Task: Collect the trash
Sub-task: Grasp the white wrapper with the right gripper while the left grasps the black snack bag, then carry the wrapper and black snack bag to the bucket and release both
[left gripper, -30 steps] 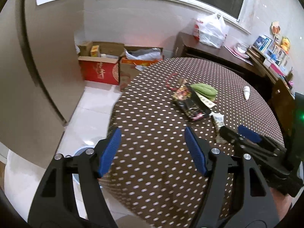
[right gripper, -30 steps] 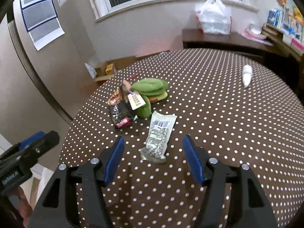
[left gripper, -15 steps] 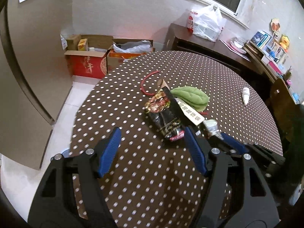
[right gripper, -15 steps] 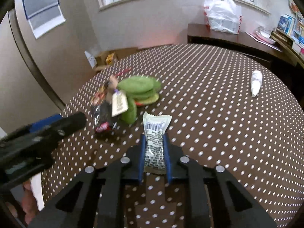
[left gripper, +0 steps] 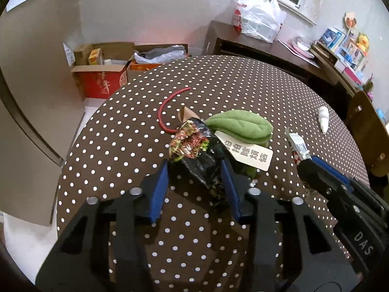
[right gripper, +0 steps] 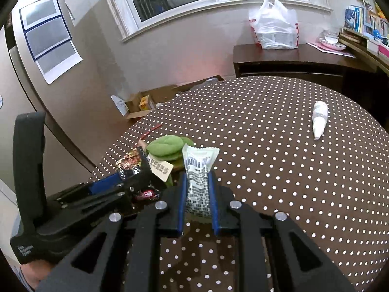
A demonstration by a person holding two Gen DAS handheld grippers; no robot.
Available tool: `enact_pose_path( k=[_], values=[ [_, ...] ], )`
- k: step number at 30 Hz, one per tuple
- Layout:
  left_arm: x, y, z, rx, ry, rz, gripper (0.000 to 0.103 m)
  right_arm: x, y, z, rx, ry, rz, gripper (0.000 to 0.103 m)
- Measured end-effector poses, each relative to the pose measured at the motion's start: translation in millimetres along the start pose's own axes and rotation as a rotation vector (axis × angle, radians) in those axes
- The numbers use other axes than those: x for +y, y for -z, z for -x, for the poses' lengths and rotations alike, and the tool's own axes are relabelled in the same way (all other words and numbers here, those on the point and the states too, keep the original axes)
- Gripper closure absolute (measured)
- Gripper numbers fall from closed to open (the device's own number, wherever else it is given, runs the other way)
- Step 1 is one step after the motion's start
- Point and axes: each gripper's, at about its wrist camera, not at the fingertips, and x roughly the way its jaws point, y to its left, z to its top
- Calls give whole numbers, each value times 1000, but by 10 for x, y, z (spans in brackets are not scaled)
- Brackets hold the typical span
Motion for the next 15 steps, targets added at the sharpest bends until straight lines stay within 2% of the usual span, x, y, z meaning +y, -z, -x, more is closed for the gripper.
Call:
enact_pose_path(
  k=[3, 6, 15],
  values=[
    [-16, 12, 10, -3, 25, -8, 87, 27, 36, 36, -5, -4, -3, 86],
    [20, 30, 103, -28, 42, 6, 93, 60, 48, 97, -16, -6, 1, 86],
    [281, 197, 616, -97, 103, 59, 96, 352, 85, 407, -57, -34, 27, 86]
  ],
)
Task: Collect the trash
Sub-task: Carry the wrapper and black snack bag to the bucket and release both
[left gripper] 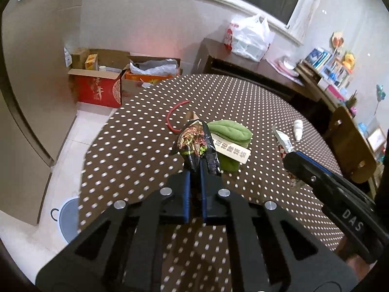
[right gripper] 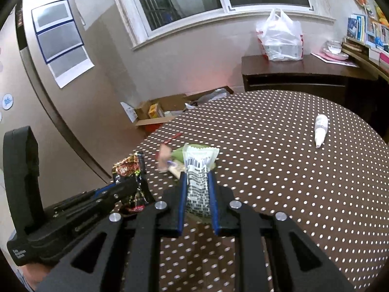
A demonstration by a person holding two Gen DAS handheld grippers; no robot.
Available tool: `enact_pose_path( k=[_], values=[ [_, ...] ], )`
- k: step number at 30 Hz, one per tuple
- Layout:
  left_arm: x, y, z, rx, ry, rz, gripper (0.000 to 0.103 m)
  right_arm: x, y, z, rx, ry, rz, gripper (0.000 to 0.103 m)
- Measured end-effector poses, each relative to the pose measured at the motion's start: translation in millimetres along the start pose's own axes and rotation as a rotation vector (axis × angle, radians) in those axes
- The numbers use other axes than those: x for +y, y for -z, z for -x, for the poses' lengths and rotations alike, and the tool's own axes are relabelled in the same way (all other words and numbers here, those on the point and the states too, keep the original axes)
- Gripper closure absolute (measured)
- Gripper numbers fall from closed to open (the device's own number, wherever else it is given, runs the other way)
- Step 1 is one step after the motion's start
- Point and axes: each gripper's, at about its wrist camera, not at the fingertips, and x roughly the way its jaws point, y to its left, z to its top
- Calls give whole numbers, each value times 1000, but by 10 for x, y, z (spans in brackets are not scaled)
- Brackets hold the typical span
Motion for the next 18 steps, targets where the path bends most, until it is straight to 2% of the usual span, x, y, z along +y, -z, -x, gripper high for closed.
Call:
enact_pose_path(
  k=[7, 18],
  values=[
    [353, 109, 555, -64, -15, 45, 96, 495, 52, 169, -6, -66, 53, 86],
    [1297, 451, 1349, -131, -162, 138, 96, 1750, 302, 88, 48, -240, 189, 86]
  ],
)
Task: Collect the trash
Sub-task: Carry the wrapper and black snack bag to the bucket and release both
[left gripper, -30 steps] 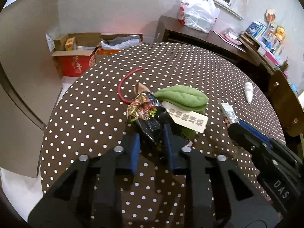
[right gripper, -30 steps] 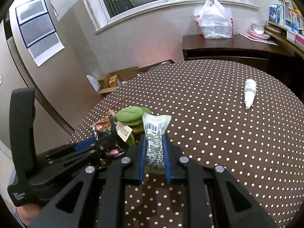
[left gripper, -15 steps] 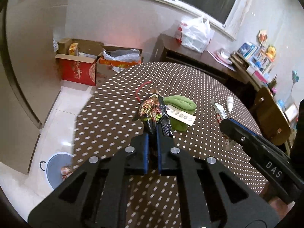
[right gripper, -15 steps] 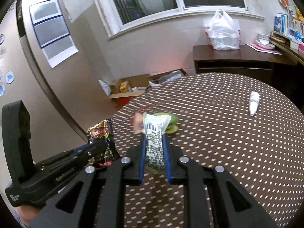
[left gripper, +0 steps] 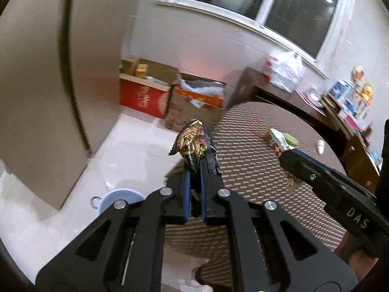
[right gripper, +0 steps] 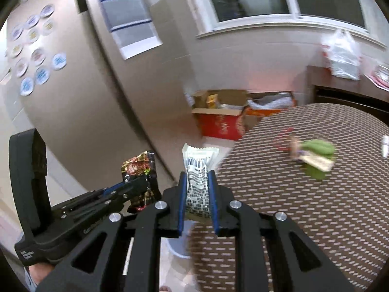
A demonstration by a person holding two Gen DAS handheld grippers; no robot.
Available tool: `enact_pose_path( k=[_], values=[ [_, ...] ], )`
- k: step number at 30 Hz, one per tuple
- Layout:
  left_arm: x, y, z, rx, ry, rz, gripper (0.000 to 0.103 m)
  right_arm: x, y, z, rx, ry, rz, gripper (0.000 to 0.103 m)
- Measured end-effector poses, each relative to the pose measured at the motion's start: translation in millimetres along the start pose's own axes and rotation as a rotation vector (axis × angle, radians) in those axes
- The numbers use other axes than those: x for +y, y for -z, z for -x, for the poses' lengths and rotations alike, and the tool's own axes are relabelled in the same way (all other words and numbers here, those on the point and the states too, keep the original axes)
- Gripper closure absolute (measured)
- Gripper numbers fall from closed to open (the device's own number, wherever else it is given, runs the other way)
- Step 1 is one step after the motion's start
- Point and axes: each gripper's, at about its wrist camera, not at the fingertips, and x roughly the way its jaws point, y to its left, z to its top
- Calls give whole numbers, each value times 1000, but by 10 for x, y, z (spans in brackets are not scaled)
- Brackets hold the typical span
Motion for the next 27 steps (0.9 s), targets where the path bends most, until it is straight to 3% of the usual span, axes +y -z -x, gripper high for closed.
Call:
enact_pose_path(
  k=[11, 17, 19, 21, 27],
  values=[
    [1101, 148, 151, 10, -158, 116, 96, 901, 189, -713, 98, -117, 85, 86],
    [1464, 198, 15, 43, -196, 167, 96, 1125, 222, -1134, 108, -95, 135, 81],
    [1526, 226, -34, 57, -201, 177, 96, 1150, 249, -1275, 108, -67, 149, 75],
    [1571, 251, -85, 71, -205, 183, 96, 1136, 279, -1376, 124, -47, 143, 56],
    [1606, 288, -209, 93, -199, 185, 96, 1056, 365, -1446, 145, -40, 125, 54]
  ],
)
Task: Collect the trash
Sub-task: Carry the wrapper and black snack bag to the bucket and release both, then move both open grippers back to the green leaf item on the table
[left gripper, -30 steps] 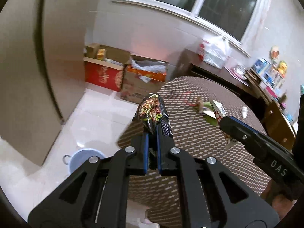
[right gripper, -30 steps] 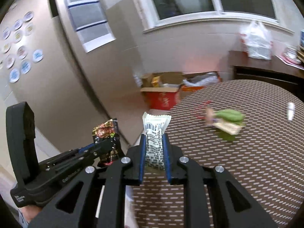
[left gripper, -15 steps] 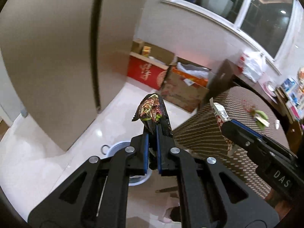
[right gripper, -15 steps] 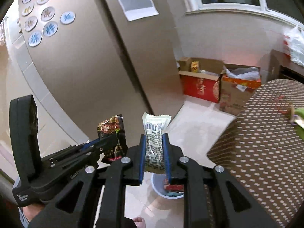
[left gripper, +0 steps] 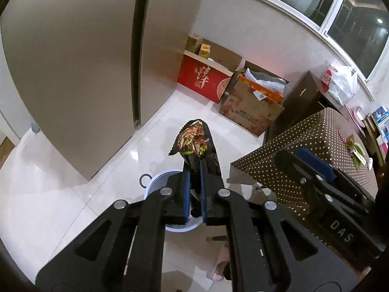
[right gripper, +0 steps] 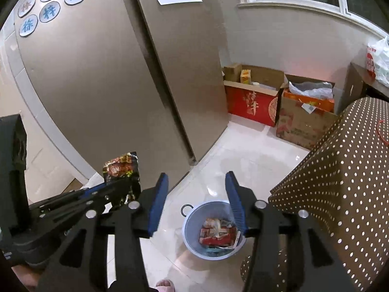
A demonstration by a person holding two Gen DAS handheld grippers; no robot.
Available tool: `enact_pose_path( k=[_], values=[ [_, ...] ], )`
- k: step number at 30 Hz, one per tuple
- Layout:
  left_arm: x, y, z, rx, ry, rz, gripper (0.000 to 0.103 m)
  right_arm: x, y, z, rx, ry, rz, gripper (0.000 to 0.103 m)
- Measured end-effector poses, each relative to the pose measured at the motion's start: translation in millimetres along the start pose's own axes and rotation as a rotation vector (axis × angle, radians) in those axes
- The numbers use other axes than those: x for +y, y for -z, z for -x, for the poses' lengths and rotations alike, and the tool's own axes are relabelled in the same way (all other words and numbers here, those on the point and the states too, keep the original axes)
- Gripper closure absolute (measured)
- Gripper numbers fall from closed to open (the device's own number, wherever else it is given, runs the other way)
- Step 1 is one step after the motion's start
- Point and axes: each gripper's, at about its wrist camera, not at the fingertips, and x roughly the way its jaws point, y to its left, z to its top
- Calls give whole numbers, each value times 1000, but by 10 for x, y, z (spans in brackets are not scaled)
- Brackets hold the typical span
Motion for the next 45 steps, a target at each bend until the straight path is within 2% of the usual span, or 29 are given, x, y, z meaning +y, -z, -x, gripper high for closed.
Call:
enact_pose_path(
  k=[12, 23, 25, 26, 27, 28, 29, 38, 45],
  values=[
    [-140, -30, -85, 13, 3, -39, 96, -119, -19, 177, -21, 15, -26, 45],
    [-303, -184, -203, 22, 10, -49, 95, -278, -118, 405, -101, 24, -70, 42],
    [-346, -201, -277, 50, -8, -56, 88, -304, -137, 424, -109, 27, -77, 42],
    [-358, -204, -315, 65, -14, -61, 70, -313, -139, 432, -111, 31, -79, 42],
    [-373, -204, -331, 67, -23, -59, 37, -340, -144, 442, -111, 33, -82, 41],
    [-379, -196, -327, 56, -43, -55, 33, -357, -143, 451, -110, 34, -83, 41],
    [-386, -188, -308, 38, -57, -56, 33, -370, -139, 459, -109, 36, -84, 41],
    [-614, -188, -101, 6, -22, -84, 33, -538, -96, 636, -113, 51, -98, 41],
    [-1088, -177, 147, -37, 31, -147, 33, -845, -65, 1011, -157, 86, -127, 41]
  ],
)
